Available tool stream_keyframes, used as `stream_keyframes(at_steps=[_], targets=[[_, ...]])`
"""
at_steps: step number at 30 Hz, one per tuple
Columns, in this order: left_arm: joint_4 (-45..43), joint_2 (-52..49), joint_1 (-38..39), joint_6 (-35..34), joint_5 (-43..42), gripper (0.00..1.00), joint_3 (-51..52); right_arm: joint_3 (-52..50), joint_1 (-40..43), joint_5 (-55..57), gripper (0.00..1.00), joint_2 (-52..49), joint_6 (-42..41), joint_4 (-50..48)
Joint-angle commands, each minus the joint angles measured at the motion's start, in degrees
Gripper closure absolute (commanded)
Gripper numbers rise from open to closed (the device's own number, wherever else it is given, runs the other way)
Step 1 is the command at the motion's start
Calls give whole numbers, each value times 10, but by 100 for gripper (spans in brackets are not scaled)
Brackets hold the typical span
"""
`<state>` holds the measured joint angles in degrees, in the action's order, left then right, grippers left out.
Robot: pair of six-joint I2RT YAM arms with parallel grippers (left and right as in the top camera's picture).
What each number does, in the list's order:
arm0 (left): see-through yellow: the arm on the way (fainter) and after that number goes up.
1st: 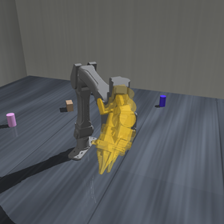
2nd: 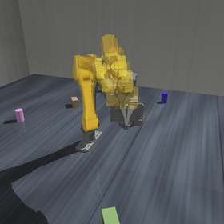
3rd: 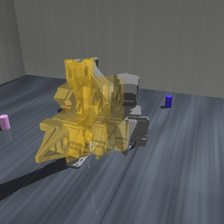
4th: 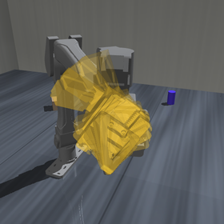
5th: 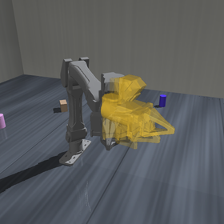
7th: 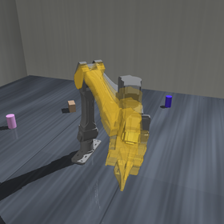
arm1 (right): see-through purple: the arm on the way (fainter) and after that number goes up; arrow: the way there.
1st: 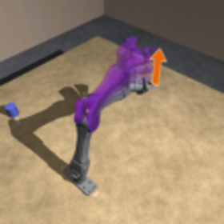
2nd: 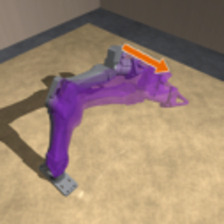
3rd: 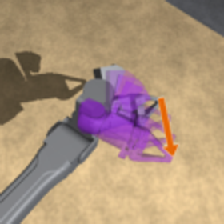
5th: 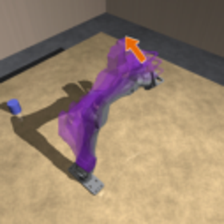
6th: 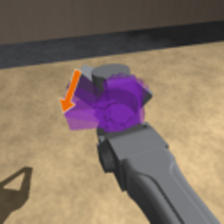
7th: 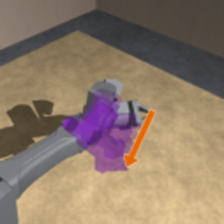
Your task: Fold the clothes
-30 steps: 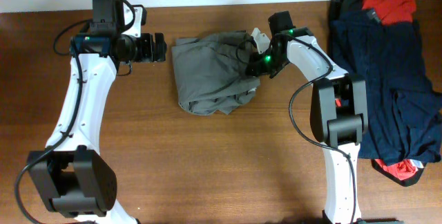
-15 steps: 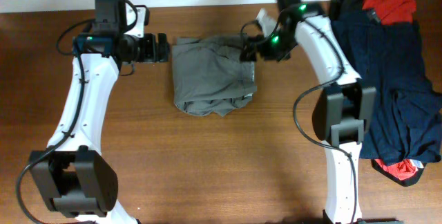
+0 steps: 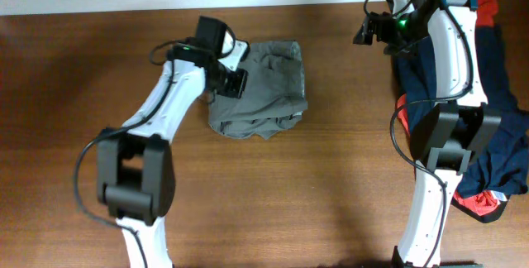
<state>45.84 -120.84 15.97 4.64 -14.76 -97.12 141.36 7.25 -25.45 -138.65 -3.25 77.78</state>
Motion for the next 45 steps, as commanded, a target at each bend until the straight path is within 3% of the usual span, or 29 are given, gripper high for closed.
stream_keyframes(at_steps=[1, 4, 9, 13, 19, 26, 30, 34, 35, 37, 41, 43, 45], targets=[[-2, -60, 1, 28, -4, 99, 5, 6, -6, 5, 4, 11, -7, 0], [-2, -97, 0, 28, 19, 99, 5, 6, -6, 5, 4, 11, -6, 0], [-2, -126, -2, 25, 166, 99, 5, 6, -6, 7, 4, 11, -6, 0], [-2, -126, -35, -23, 240, 99, 4, 6, -6, 7, 4, 11, -6, 0], [-9, -126, -148, -157, 216, 99, 4, 6, -6, 7, 4, 10, -6, 0], [-56, -126, -298, -377, 91, 99, 4, 6, -17, 15, 4, 10, -4, 0], [-92, -126, -345, -401, 81, 99, 4, 6, -27, 34, 4, 10, -4, 0], [-105, -126, -376, -373, 64, 99, 4, 6, -33, 37, 4, 10, -4, 0], [-105, -126, -379, -347, 57, 99, 4, 6, -35, 37, 4, 10, -4, 0], [-100, -123, -386, -203, 9, 99, -7, 6, -35, 37, 5, 10, -4, 0], [-47, -93, -384, -117, 6, 97, -67, 6, -35, 37, 5, 10, -2, 2], [-11, -67, -378, -71, 6, 72, -111, 6, -35, 37, 4, 10, -2, 5], [28, -41, -363, -30, 5, 53, -153, 6, -35, 37, 4, 10, -3, 5]])
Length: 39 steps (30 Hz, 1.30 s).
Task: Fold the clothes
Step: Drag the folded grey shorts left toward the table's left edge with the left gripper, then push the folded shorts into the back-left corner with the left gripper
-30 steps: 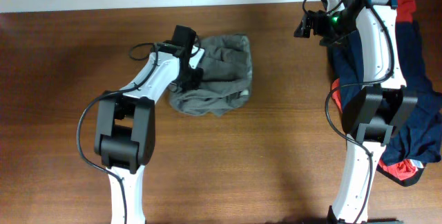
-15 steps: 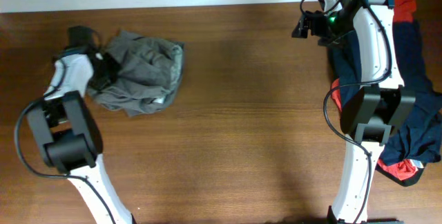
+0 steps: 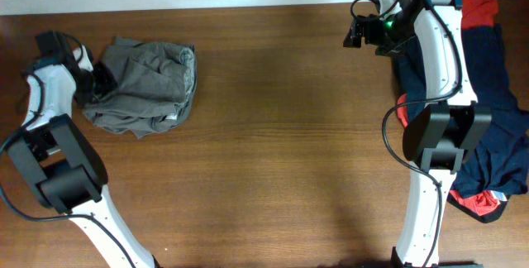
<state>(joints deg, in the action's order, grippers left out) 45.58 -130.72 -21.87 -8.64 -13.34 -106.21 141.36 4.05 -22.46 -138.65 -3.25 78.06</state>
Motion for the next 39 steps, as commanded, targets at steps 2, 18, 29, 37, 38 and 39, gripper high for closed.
stream_keyframes(at_steps=[2, 18, 29, 37, 38, 39], targets=[[75, 83, 45, 175, -10, 47, -95, 6, -3, 7, 4, 10, -3, 1], [270, 35, 285, 458, 189, 41, -101, 6, -3, 7, 3, 10, -2, 2], [224, -49, 287, 281, 207, 41, -101, 6, -3, 6, 1, 10, -2, 2], [224, -85, 290, 270, 179, 48, -101, 6, -3, 7, 0, 10, -2, 2], [223, -92, 289, 253, 185, 51, -101, 6, -3, 7, 0, 10, -2, 2], [221, -99, 288, 228, 199, 54, -101, 6, -3, 7, 0, 10, -2, 2]])
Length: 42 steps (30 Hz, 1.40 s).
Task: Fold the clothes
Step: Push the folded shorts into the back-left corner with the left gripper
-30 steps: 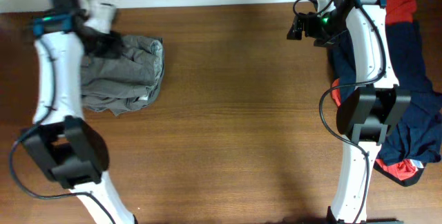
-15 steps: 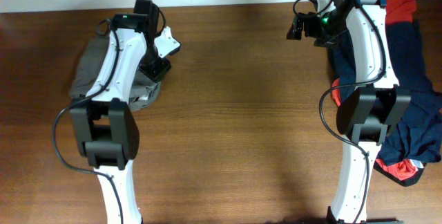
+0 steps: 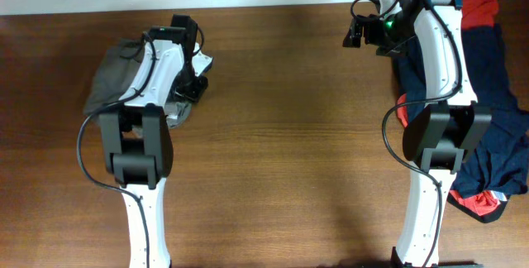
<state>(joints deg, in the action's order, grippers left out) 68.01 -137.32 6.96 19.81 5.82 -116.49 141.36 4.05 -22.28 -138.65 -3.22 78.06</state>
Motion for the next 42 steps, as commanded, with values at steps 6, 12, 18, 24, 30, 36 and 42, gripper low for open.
stream_keyframes(at_steps=[6, 12, 18, 24, 30, 36, 42], targets=[[-36, -49, -1, -96, 22, 91, 2, 6, -3, 5, 0, 10, -2, 2], [-113, -49, -8, -201, 39, 99, 2, 6, -3, 5, 0, 10, -2, 6], [-144, -49, -60, -329, 69, 99, 2, 6, -3, 5, 0, 10, 0, 6], [-271, -49, -147, -493, 40, 99, 2, 6, -3, 5, 0, 10, 0, 8], [-436, -49, -173, -603, 41, 98, 2, 6, -3, 5, 0, 10, -1, 10], [-715, -49, -176, -605, 54, 81, 2, 5, -3, 5, 0, 10, 15, 42], [-773, -42, -191, -551, 17, 1, 1, 6, -3, 5, 0, 10, 15, 52]])
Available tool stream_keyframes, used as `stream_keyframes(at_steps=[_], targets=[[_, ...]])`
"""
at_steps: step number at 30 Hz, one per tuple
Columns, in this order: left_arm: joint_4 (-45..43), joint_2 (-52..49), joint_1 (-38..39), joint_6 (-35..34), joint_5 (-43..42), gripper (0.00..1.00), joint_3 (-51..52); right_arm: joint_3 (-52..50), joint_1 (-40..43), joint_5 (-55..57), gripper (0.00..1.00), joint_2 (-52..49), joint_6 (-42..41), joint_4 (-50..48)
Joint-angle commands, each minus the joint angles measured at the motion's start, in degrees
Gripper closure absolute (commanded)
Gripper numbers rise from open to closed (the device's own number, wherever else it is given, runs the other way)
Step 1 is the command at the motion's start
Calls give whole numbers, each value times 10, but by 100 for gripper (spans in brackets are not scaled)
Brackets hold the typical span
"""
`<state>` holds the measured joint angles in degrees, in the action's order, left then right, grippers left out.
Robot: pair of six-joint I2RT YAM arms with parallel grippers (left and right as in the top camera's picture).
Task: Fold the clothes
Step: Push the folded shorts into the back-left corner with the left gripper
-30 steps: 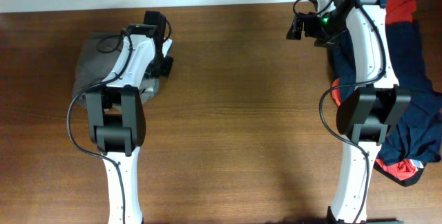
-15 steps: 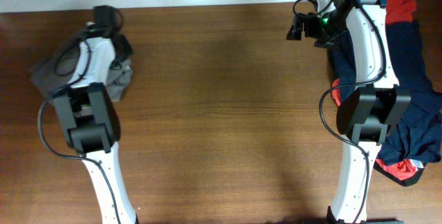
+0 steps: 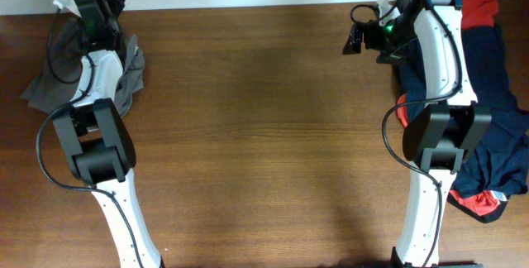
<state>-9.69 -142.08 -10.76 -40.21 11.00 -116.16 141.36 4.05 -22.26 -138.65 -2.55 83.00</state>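
A grey folded garment (image 3: 45, 86) lies bunched at the far left of the table, part of it (image 3: 132, 74) showing on the right side of my left arm. My left gripper is at the back left corner, past the garment's far edge. Its fingers are too small and dark to read. My right gripper (image 3: 355, 40) hangs over bare wood at the back right, just left of a pile of navy and red clothes (image 3: 496, 94). Nothing shows between its fingers, and their state is unclear.
The wooden table (image 3: 264, 152) runs between the two arms. The right arm's white links (image 3: 438, 136) stand along the left side of the clothes pile. A pale wall borders the table's back edge.
My left gripper was over the grey garment's right side and is now at the back left corner. The garment now lies further left, nearer the table's edge. The right arm has barely shifted.
First the grey garment lay left of the table's centre with my left gripper at its left edge. Then it was at the left side, the gripper still at its left edge. Later my arm lay across it. Now it rests at the far left, the gripper beyond it.
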Motion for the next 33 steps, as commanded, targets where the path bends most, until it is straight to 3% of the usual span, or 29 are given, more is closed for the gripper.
stream_keyframes(at_steps=[1, 3, 5, 8, 9, 14, 17, 21, 26, 33], targets=[[12, 11, -19, 99, -78, 1, -2, 5, -3, 5, 1, 10, 8, 2], [51, 26, -29, 184, -157, 1, -2, 5, -3, 5, 0, 10, 9, 3], [157, 58, -48, 270, -236, 1, -2, 6, -3, 5, 0, 10, 17, 4], [280, 98, -72, 346, -269, 1, -2, 5, -3, 5, 0, 10, 19, 3], [335, 116, -82, 381, -269, 7, -2, 5, -3, 5, 0, 10, 19, 2], [511, 169, -89, 595, -275, 22, -2, 6, -3, 5, 0, 10, 19, -5], [611, 166, -71, 723, -296, 23, -1, 5, -3, 4, 0, 10, 19, -5], [675, 149, -45, 742, -224, 23, -1, 5, -3, 4, 0, 10, 19, 3], [685, 114, -18, 741, -183, 23, -1, 6, -3, 2, 0, 10, 18, 7], [680, 56, 6, 694, -23, 34, -1, 5, -3, 0, 0, 10, 18, 17]])
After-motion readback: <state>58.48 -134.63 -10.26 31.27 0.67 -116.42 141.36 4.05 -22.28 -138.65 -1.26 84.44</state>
